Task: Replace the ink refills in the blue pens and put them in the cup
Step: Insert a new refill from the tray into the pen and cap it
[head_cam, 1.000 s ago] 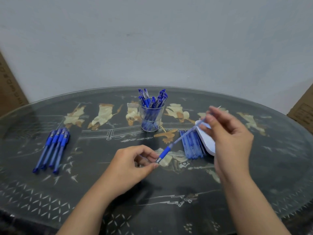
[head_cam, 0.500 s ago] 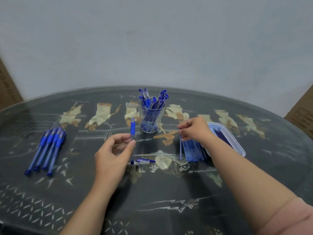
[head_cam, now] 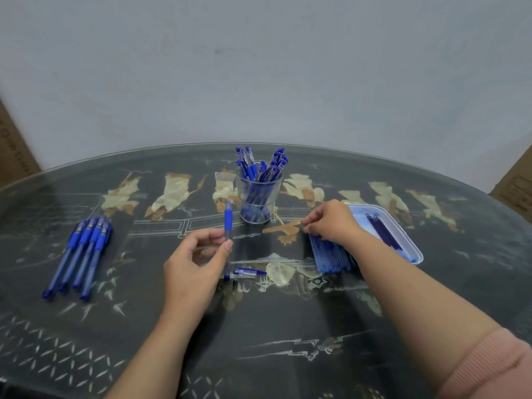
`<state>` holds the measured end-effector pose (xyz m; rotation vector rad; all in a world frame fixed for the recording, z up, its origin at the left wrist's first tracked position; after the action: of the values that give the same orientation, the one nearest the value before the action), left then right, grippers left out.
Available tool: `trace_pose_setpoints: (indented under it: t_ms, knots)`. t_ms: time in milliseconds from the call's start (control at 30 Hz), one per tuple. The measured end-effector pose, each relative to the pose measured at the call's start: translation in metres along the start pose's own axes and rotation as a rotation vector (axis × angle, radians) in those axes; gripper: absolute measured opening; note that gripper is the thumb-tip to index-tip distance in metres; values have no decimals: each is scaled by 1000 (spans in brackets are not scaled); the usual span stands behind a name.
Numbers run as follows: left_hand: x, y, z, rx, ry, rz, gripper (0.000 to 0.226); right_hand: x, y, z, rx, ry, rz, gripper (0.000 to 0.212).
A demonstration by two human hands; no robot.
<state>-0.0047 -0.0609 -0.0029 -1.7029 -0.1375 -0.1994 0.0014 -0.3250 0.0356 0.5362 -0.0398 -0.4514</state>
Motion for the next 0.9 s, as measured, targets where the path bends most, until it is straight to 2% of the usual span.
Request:
trace_pose_setpoints:
  t_ms: [233, 400, 467, 567, 633, 767, 900]
  knots:
    - [1, 2, -1, 1, 16, -15, 20, 0, 1, -1, -41, -23, 23, 12]
    - [1, 1, -1, -4, 11, -29, 20, -1, -1, -1, 26, -116, 44, 10]
    - [0, 0, -2, -8, 9, -37, 19, -3, -4, 4, 88, -194, 41, 12]
    - [-2, -3, -2, -15, 10, -45, 19, -12, -20, 22, 179, -432, -40, 17]
    - [-3, -4, -2, -18, 11, -52, 18, -18, -41, 37, 98, -523, -143, 23]
    - [-6, -4, -4, -24, 22, -71, 20, -23, -83, 46, -99, -376, -322, 28]
    - [-10, -5, -8, -13, 50, -84, 21, -26, -92, 40, -140, -291, -354, 36]
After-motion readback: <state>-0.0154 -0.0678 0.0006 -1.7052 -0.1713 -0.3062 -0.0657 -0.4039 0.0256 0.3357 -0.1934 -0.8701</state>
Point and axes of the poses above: each hand's wrist, its own x-axis towards the middle knuckle, its own z-axis out of the back of the hand, y = z × x, the point moved 1 cm from there along x, towards the middle knuckle, and after that the axes turned 7 degrees about -x, right-handed, at the moved point
